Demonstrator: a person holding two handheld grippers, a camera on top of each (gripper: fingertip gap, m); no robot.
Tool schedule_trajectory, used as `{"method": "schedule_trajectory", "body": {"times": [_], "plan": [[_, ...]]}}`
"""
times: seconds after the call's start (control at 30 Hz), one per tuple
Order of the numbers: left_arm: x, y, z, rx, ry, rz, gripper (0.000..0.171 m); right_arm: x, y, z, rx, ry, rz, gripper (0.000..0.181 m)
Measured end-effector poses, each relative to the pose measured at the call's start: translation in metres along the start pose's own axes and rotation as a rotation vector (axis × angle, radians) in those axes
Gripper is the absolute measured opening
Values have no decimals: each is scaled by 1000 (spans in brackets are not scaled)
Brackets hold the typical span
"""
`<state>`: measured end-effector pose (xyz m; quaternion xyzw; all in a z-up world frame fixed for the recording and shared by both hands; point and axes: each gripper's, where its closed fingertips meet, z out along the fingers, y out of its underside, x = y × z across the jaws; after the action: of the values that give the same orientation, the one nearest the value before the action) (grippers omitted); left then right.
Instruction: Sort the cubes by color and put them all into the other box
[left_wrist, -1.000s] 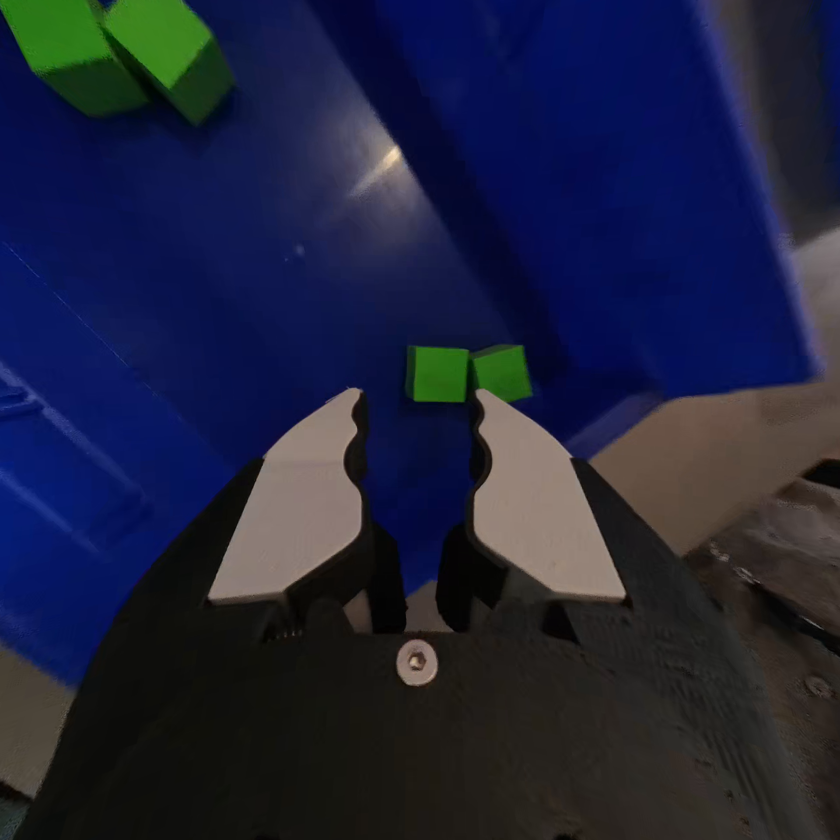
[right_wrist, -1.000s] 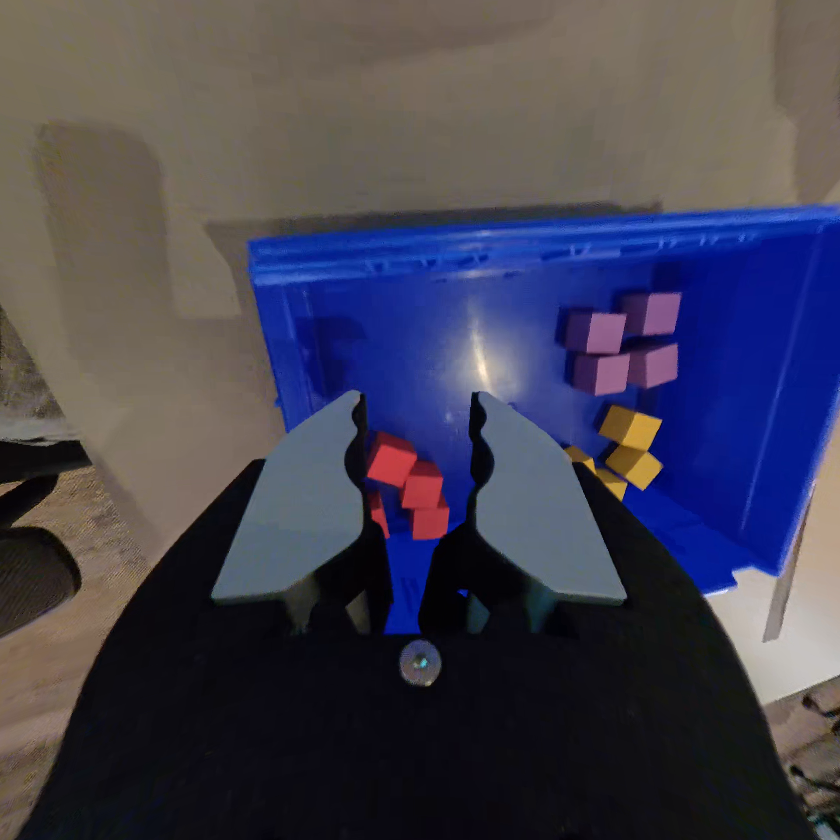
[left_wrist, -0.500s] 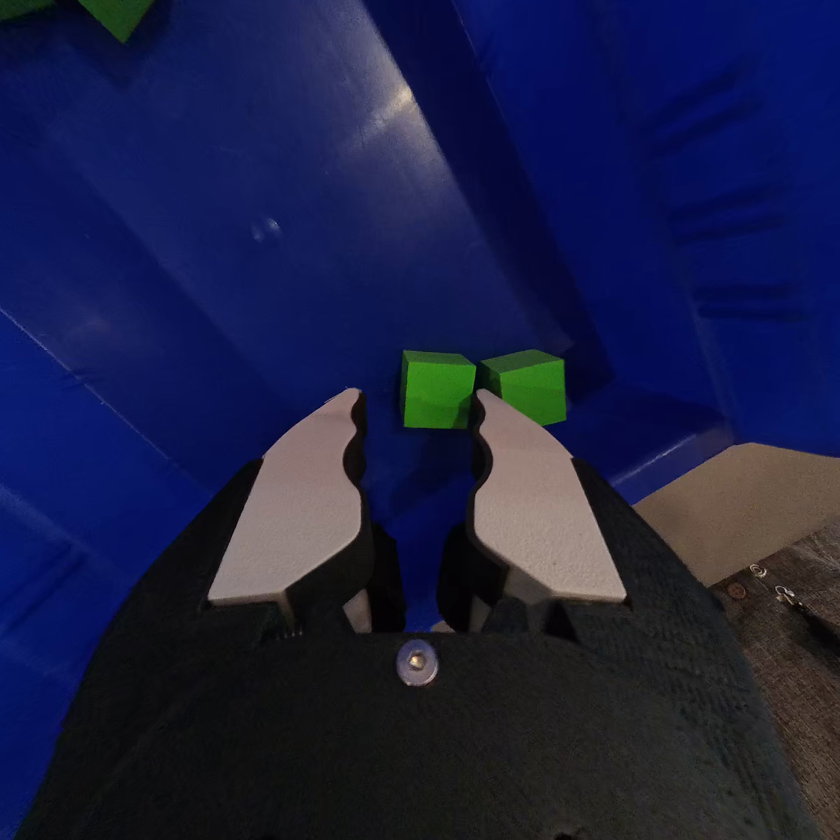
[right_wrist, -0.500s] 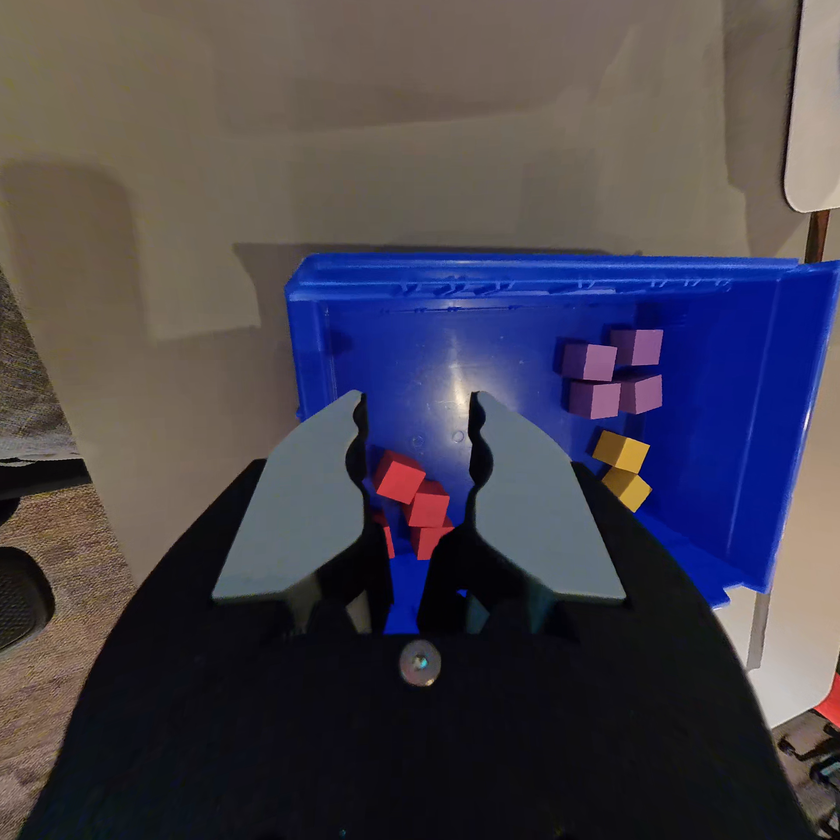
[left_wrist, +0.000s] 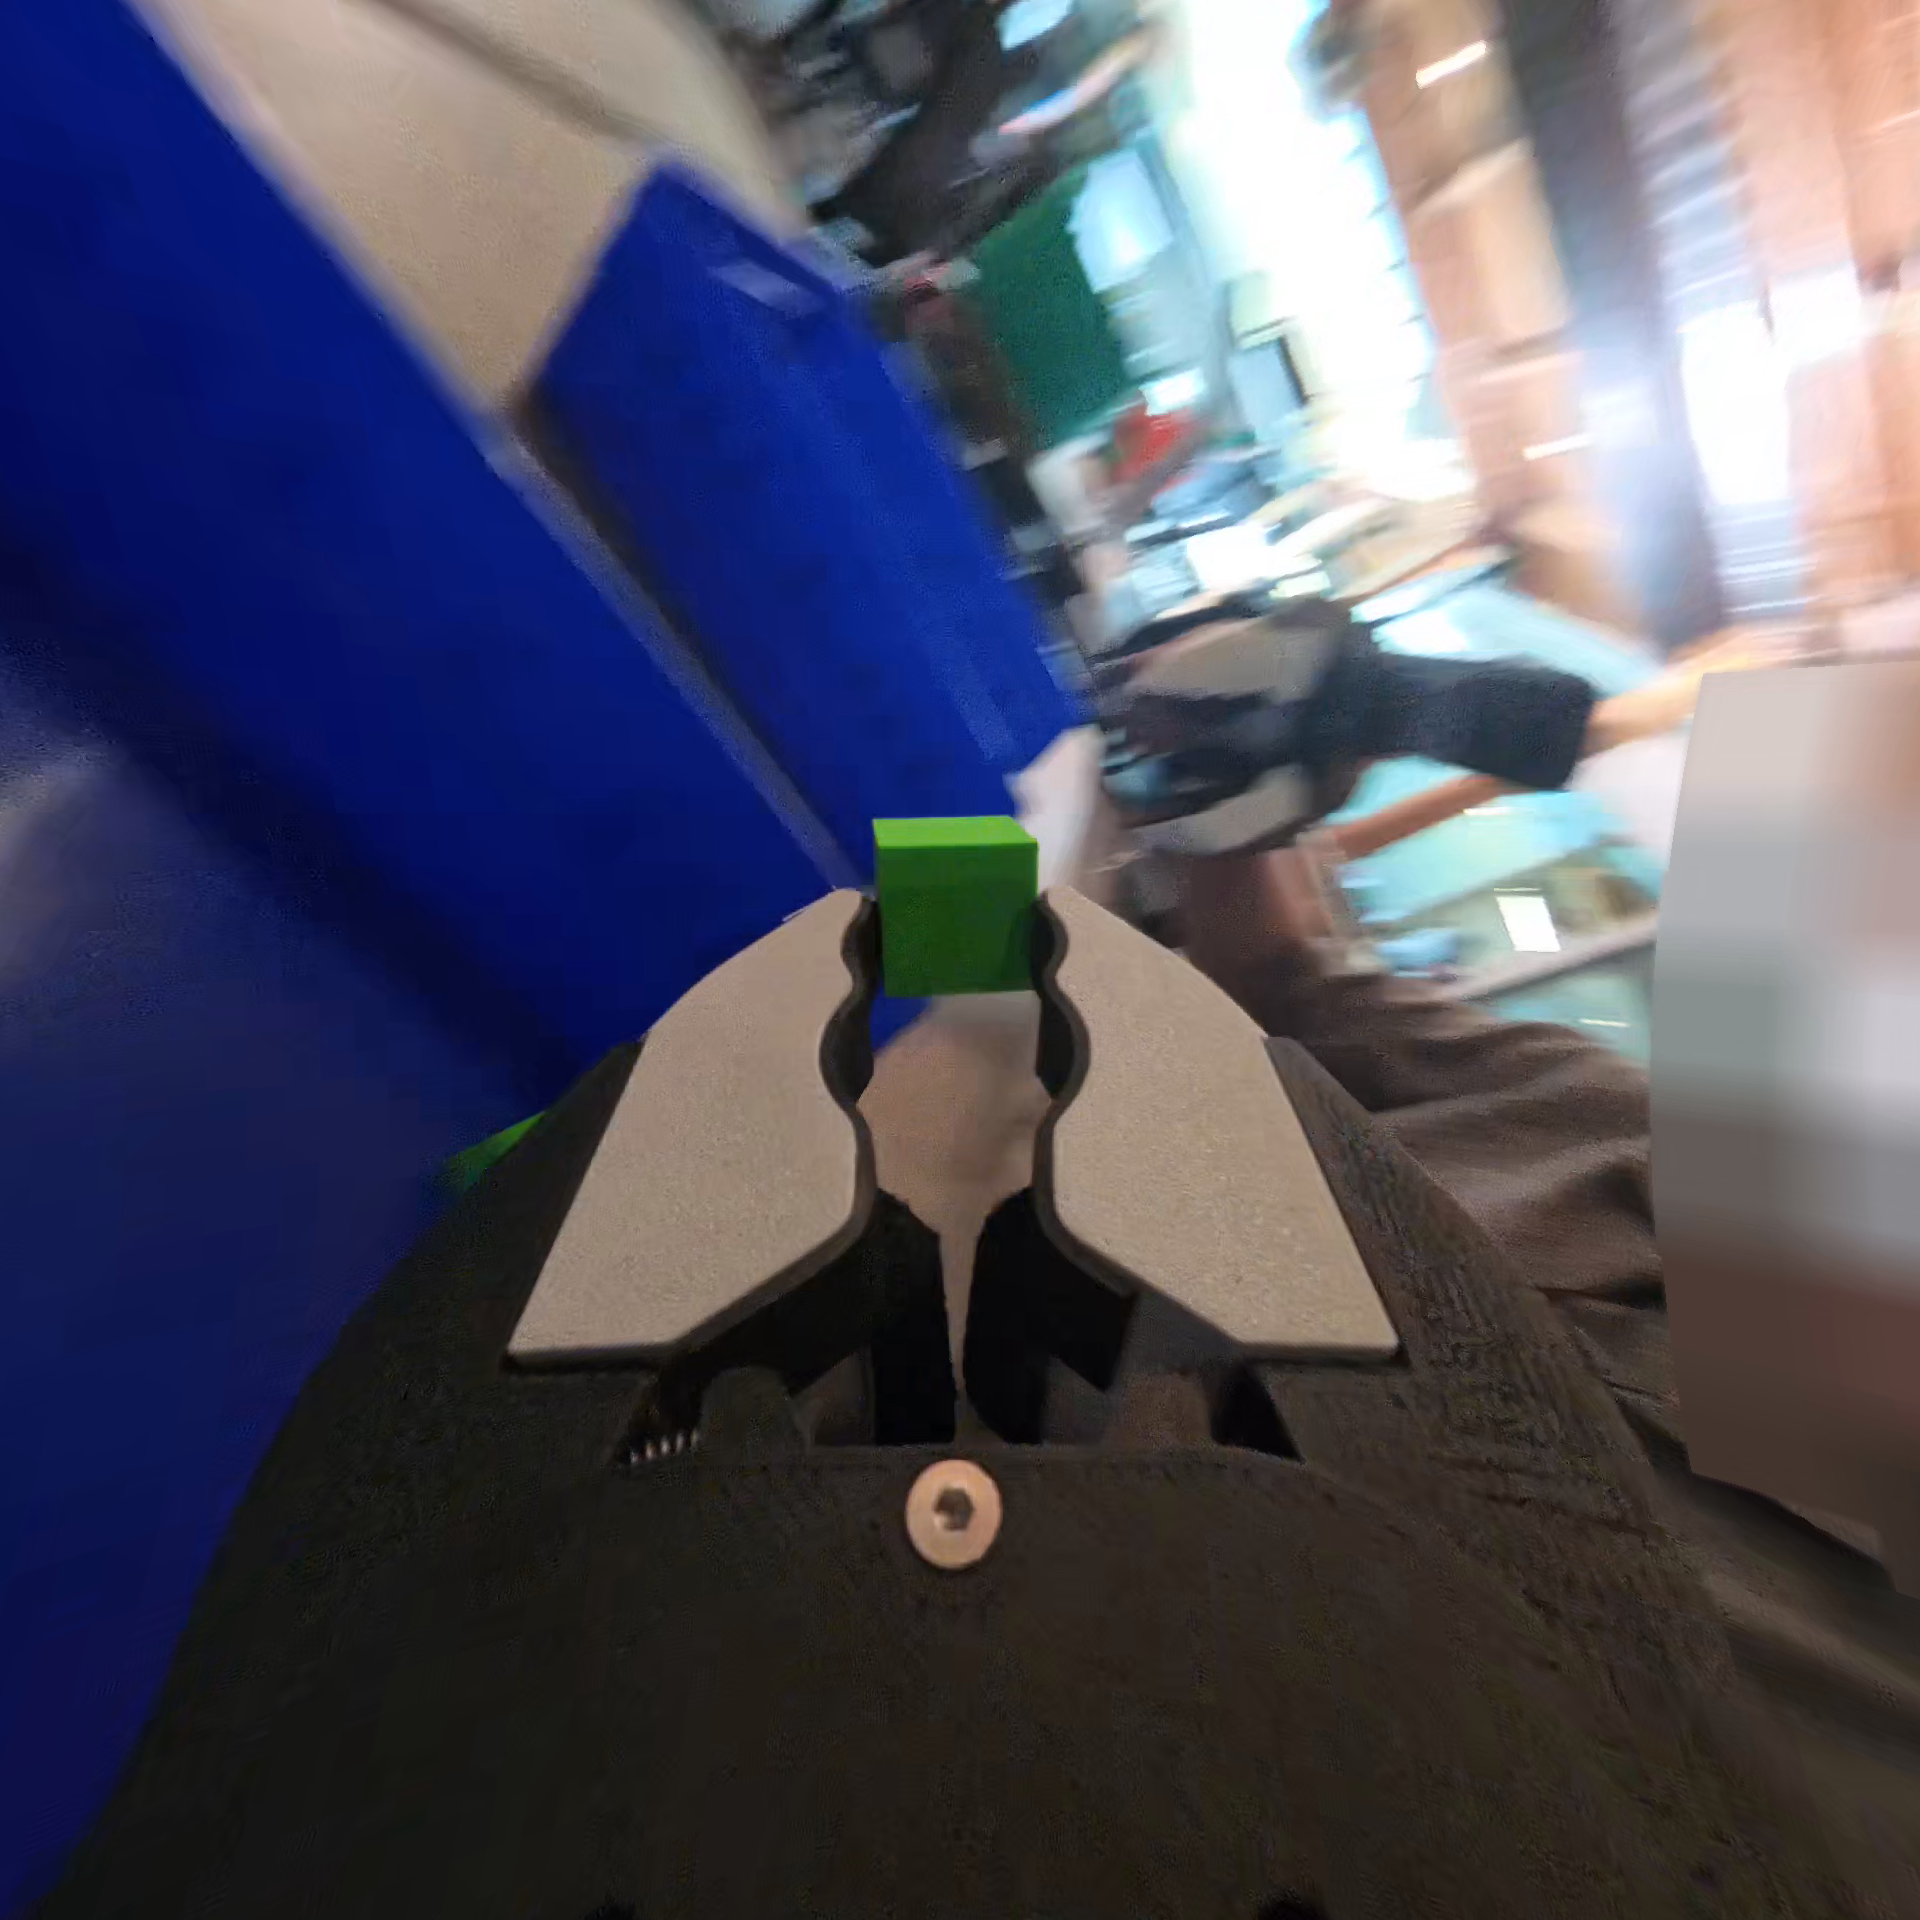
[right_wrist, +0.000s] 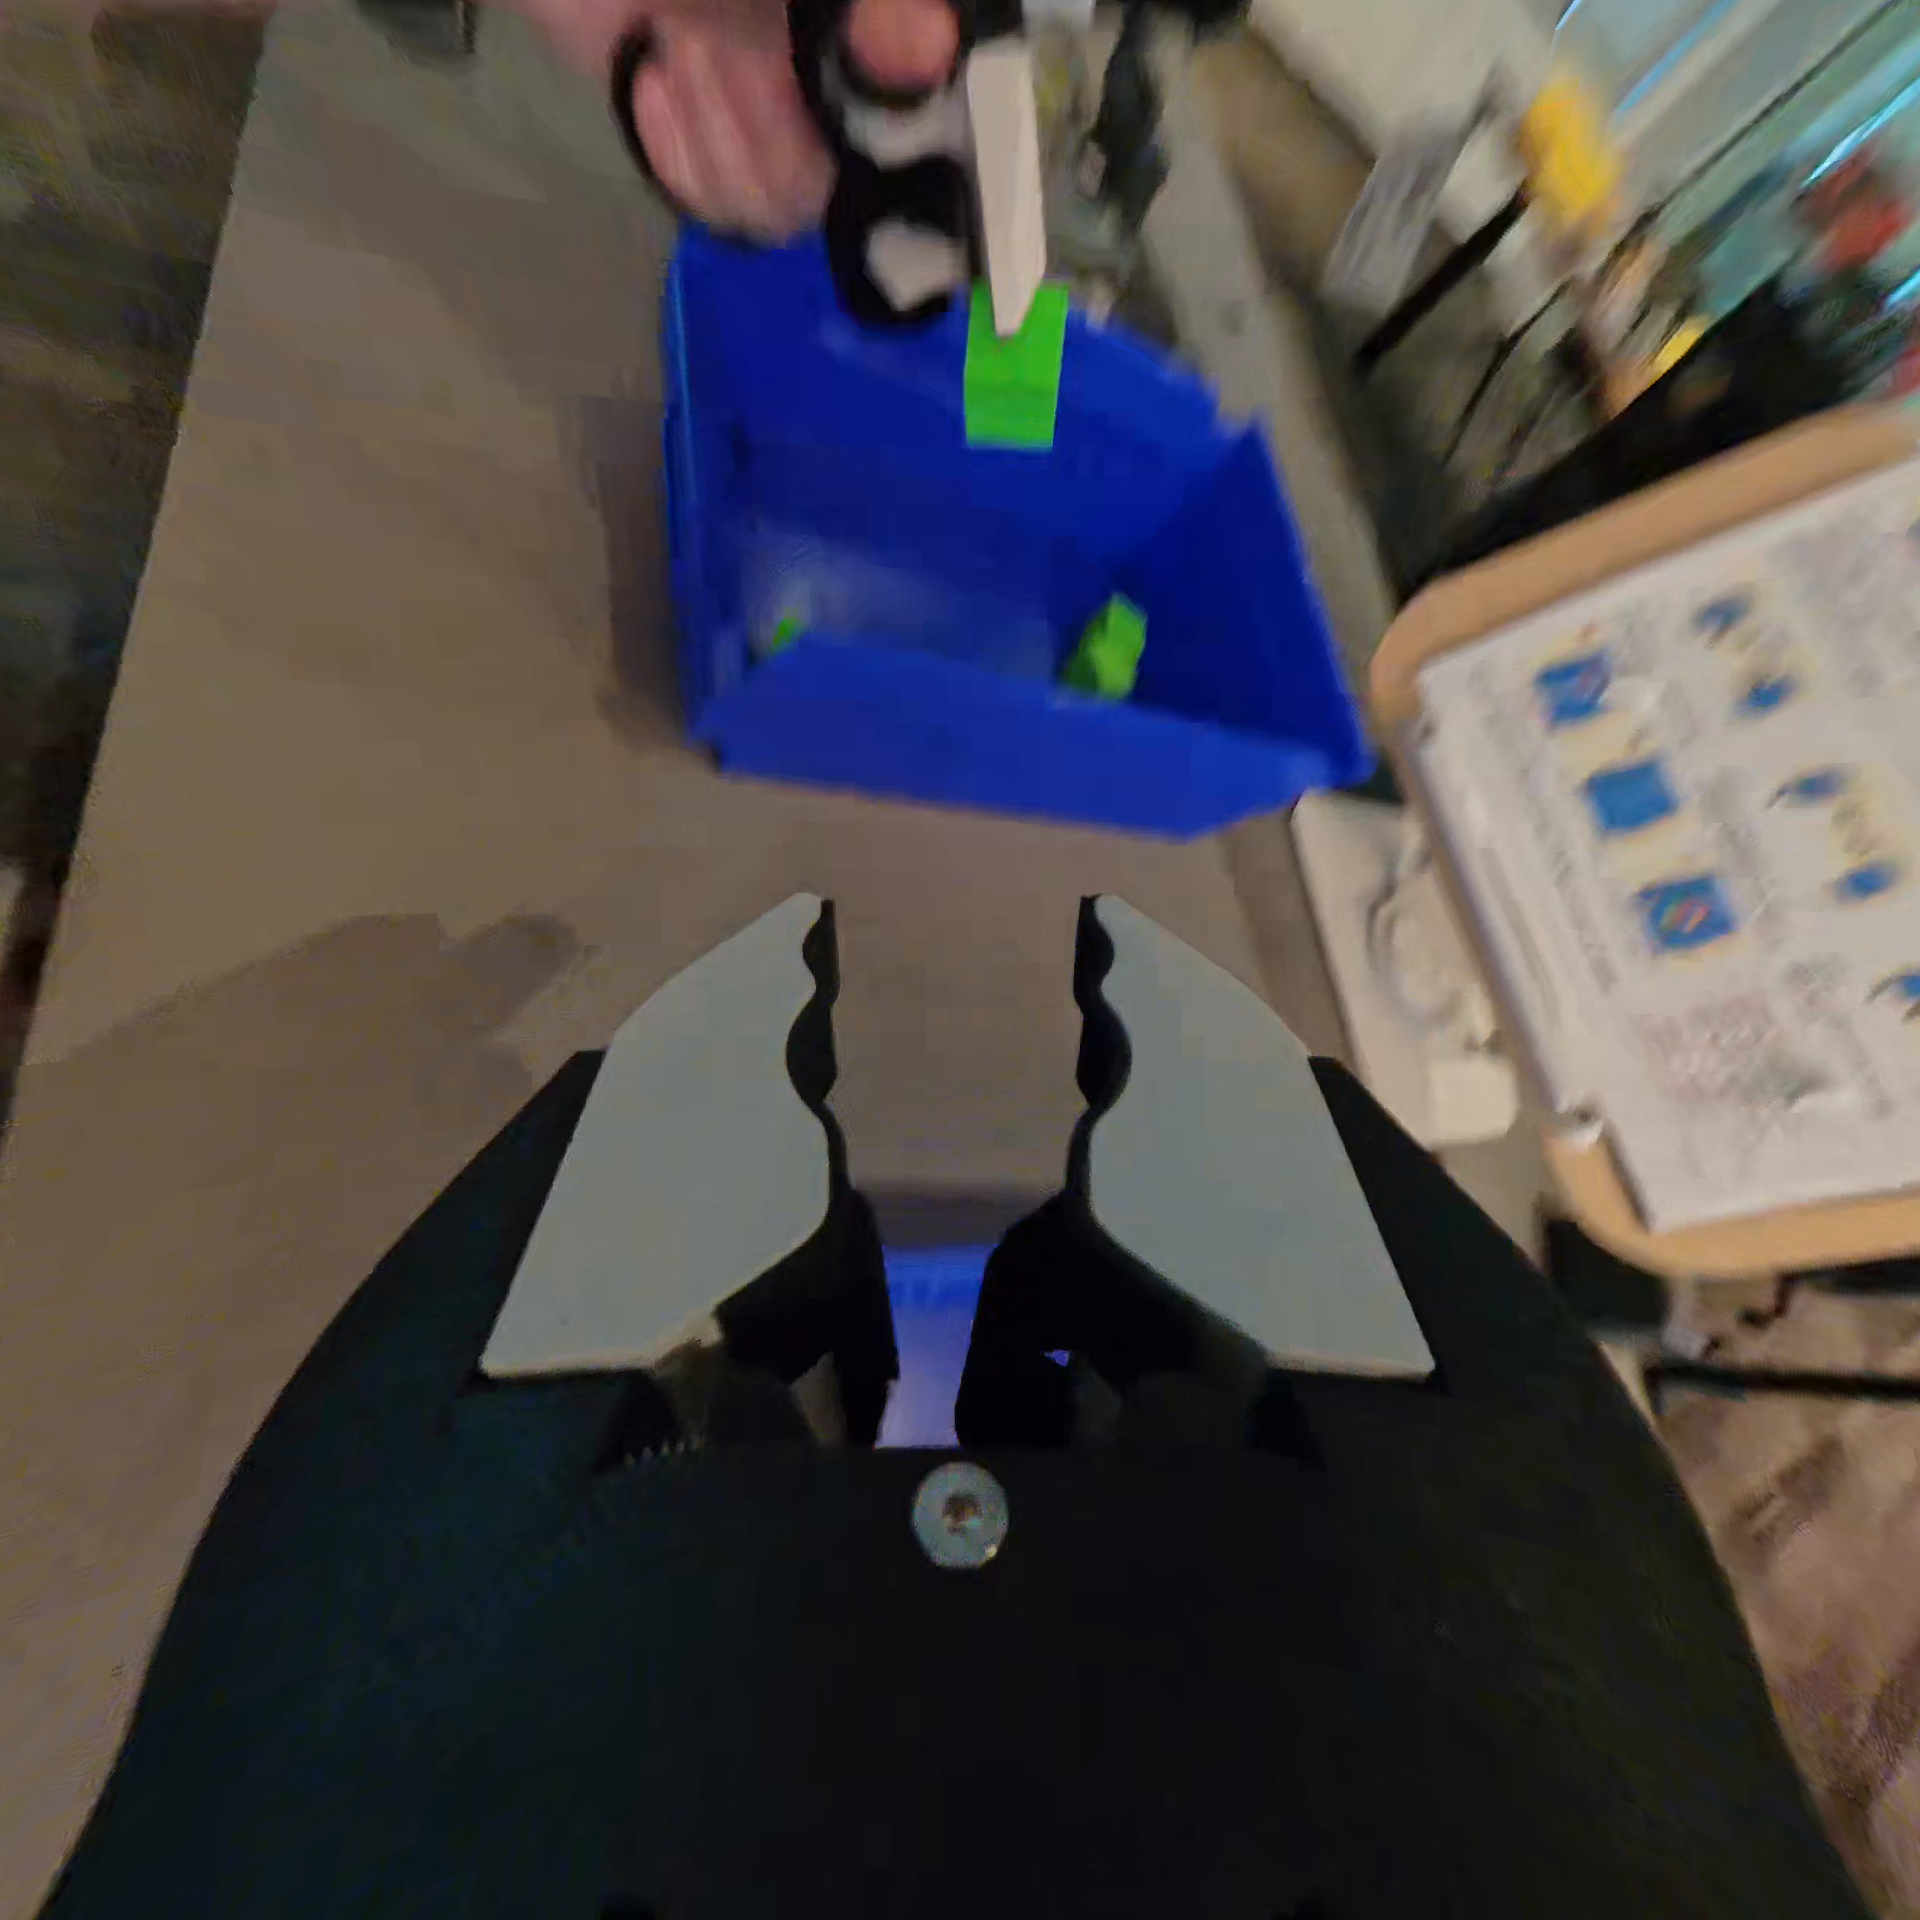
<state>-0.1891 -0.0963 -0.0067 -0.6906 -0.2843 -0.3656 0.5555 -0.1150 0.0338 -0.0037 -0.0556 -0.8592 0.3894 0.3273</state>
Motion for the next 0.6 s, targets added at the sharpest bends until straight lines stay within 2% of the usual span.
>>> {"method": "schedule_trajectory", "body": {"times": [0.1,0.23,0.33,0.5,0.6], "plan": [[36,6,5,10,250,-41,29,0,-48,21,186,80,-53,44],[65,17,16,-9,413,-51,29,1,-92,48,283,111,-52,38],[78,19,19,-10,457,-49,29,-2,-105,62,279,108,-68,37],[89,21,20,-23,468,-27,31,-4,-116,68,292,126,-99,37],[92,19,19,-12,481,-24,31,-2,-120,68,307,132,-97,27]]}}
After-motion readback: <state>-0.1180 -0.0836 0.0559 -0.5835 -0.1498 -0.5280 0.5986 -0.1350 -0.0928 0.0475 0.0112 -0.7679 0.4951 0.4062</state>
